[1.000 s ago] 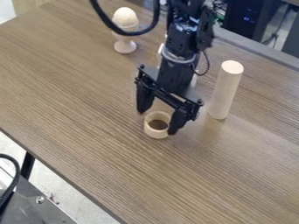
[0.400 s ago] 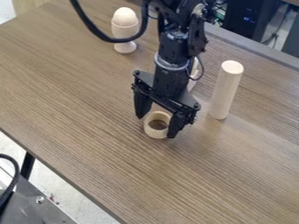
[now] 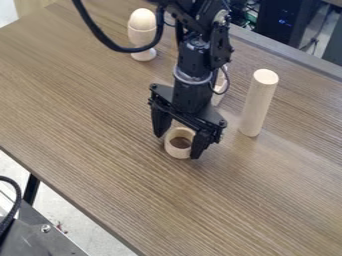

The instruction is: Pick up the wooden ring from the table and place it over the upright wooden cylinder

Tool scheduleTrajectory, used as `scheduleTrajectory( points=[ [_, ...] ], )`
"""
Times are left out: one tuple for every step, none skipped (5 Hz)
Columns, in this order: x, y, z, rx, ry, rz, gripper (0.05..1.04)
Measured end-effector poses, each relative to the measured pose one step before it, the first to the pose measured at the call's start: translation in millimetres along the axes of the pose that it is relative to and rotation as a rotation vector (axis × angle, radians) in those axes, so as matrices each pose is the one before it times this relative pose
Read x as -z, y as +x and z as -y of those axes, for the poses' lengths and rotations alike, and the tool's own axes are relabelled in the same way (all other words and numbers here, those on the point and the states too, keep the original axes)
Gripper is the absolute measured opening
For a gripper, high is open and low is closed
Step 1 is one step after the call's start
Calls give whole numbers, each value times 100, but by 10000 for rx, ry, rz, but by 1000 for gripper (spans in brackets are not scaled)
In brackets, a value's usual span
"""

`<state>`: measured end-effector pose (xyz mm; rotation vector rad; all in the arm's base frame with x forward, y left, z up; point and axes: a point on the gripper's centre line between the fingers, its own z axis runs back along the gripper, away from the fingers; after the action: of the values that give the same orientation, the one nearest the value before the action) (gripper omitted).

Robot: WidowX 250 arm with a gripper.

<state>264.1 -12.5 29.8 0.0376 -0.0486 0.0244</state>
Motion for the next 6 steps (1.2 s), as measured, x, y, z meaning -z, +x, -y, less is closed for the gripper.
scheduleTrajectory(
  points=[
    [3, 49, -40, -68, -24, 26, 985],
    [0, 39, 75, -59, -47, 24, 937],
    [-222, 551, 72, -230, -39, 211, 726],
    [131, 447, -203, -188, -3, 121, 725],
    [46, 108, -155, -129, 58, -6, 725],
    [-1370, 549, 294, -239, 134, 69, 725]
  ],
)
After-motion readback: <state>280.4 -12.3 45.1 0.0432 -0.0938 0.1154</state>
